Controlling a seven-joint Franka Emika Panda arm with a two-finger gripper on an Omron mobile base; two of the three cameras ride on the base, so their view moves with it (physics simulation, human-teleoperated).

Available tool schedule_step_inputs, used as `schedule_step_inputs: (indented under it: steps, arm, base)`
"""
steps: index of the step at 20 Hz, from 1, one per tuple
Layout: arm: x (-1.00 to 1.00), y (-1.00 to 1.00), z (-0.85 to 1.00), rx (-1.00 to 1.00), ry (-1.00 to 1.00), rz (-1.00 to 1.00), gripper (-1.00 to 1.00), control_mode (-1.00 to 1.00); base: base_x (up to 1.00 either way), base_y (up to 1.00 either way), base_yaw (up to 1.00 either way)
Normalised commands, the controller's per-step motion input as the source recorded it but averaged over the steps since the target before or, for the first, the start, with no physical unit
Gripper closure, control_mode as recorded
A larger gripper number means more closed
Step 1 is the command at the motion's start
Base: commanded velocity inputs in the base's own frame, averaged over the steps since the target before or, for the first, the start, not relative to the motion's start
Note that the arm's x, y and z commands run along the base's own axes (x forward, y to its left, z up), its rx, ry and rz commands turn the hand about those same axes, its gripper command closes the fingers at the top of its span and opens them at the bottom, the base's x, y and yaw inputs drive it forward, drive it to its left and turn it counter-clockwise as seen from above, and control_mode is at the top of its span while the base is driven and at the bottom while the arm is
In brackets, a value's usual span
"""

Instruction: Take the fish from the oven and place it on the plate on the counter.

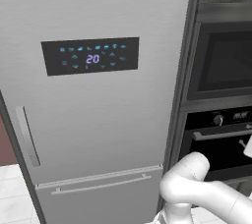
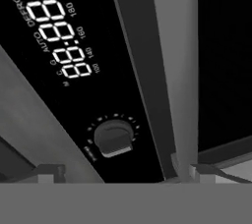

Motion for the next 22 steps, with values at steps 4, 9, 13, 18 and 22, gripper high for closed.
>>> schedule_step_inputs:
  steps: [4,9,13,18,22]
  arm:
    - [0.0,-0.11,-0.27,-0.01,0.0,-0.04,-1.0,-1.0]
    - [0.0,-0.18,-0.24,-0.02,0.0,-0.05,-1.0,-1.0]
    - [0.02,-0.14,-0.12,-0.01,-0.07,-0.02,-1.0,-1.0]
    - [0.21,-0.01,-0.32,-0.04,-0.07,0.0,-1.0,-1.0]
    - [0.37,0.0,-0.36,-0.07,-0.1,0.0,-1.0,-1.0]
  base:
    - [0.0,0.0,0.0]
    - [0.0,0.0,0.0]
    - [0.0,0.0,0.0]
    - [0.0,0.0,0.0]
    - [0.0,0.0,0.0]
